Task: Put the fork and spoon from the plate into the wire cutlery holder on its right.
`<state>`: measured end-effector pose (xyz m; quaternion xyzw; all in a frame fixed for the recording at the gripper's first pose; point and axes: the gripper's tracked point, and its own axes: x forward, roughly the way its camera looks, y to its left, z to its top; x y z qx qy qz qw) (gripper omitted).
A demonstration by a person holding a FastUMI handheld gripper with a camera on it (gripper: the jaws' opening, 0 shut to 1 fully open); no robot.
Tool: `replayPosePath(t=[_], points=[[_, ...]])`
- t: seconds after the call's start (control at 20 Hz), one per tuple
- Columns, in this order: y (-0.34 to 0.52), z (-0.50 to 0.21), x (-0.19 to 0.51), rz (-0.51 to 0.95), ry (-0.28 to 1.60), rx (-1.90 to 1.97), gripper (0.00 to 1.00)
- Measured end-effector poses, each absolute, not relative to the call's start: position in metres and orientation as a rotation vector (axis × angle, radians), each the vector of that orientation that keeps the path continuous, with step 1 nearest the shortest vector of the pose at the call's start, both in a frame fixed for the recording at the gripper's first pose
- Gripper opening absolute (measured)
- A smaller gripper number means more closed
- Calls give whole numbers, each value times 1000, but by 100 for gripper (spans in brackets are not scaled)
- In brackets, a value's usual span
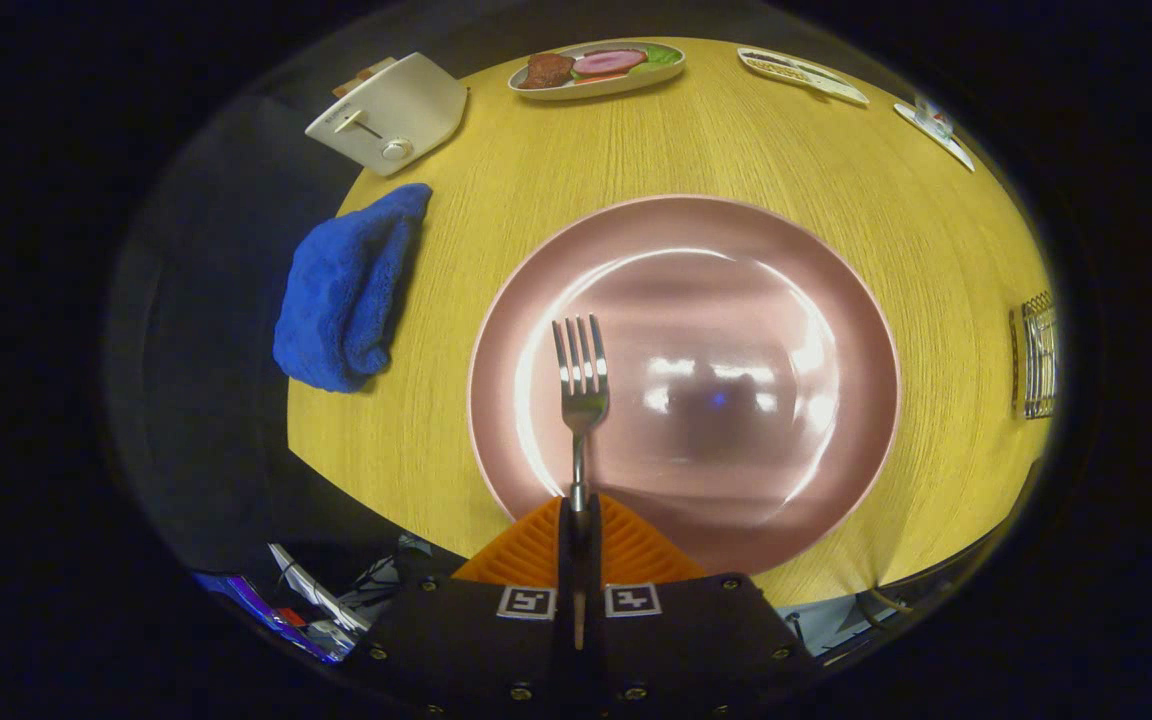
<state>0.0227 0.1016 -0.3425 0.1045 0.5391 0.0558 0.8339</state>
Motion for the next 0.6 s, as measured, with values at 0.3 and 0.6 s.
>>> replayPosePath(t=[0.3, 0.6], points=[[97, -327, 27, 113, 1102, 267, 4], [85, -308, 31, 94, 1063, 348, 4]])
